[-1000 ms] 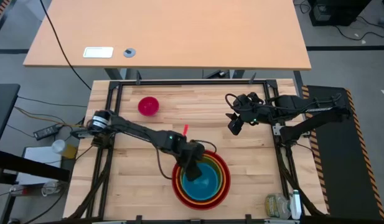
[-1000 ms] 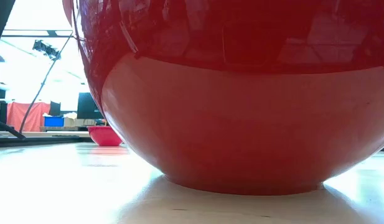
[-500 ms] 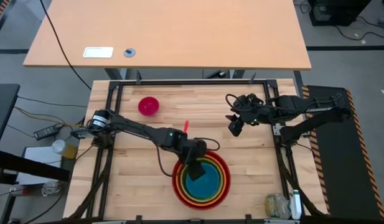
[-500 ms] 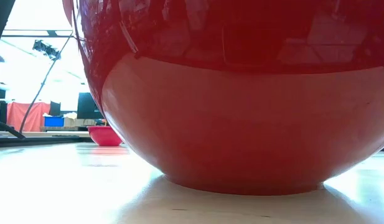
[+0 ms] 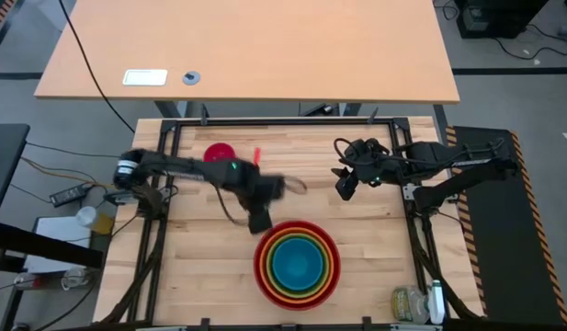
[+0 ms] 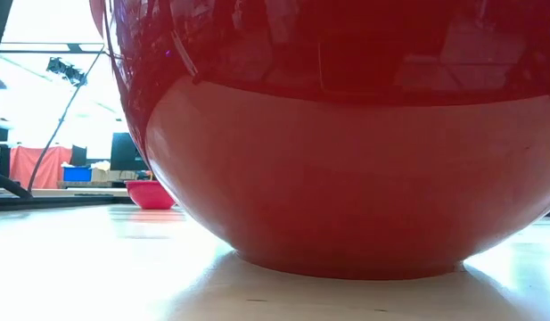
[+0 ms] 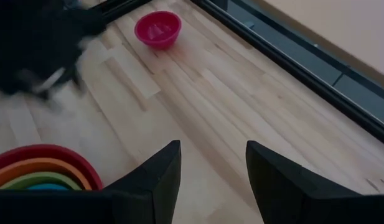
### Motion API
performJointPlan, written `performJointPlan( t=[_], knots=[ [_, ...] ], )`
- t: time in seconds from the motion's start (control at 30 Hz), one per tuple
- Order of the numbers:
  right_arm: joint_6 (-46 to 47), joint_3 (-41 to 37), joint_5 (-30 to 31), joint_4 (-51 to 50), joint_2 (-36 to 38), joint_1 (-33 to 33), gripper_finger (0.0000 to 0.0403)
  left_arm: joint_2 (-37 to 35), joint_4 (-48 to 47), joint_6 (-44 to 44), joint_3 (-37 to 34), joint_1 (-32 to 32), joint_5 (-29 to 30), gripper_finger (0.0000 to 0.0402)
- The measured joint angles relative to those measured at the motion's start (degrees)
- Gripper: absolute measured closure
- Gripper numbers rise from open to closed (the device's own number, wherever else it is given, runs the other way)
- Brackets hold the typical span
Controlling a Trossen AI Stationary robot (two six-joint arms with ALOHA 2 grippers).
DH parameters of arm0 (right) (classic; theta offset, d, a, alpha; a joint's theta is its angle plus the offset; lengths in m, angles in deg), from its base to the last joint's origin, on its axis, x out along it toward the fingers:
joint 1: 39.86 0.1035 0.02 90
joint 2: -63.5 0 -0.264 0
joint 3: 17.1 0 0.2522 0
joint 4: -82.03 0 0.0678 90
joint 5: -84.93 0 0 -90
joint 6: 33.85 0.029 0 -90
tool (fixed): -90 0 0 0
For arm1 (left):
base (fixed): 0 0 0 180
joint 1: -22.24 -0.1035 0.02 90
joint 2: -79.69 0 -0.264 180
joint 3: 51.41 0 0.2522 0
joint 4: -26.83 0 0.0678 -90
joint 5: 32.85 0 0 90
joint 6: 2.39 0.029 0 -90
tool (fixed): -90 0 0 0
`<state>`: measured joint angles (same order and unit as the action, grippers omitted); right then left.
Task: Nest bowls inside each other
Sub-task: Stack the pink bowl on top of the blue bowl
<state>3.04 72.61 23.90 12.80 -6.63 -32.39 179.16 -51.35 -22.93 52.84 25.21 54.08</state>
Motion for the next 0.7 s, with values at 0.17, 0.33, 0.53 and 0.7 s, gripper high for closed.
performJointPlan(
  t=[0.17,0.33,0.53,0.7],
  knots=[
    [1.09,0.0,0.32,0.66,0.0,0.63,0.0216,-7.07,0.68,3.71,-9.61,-11.35,-1.03,0.024],
    [1.11,0.02,0.85,2.23,-0.1,0.74,0.0216,-12.18,1.7,5.3,-19.16,-24.8,-1.46,0.0242],
    [1.15,0.01,1.01,3.18,-0.11,0.72,0.0216,-16.08,7.43,4.37,-28.7,-40.67,-1.45,0.0242],
    [2.41,0.01,1.01,3.05,-0.11,0.72,0.0216,-16.04,9.89,3.41,-31.3,-50.84,-0.82,0.0242]
  ],
)
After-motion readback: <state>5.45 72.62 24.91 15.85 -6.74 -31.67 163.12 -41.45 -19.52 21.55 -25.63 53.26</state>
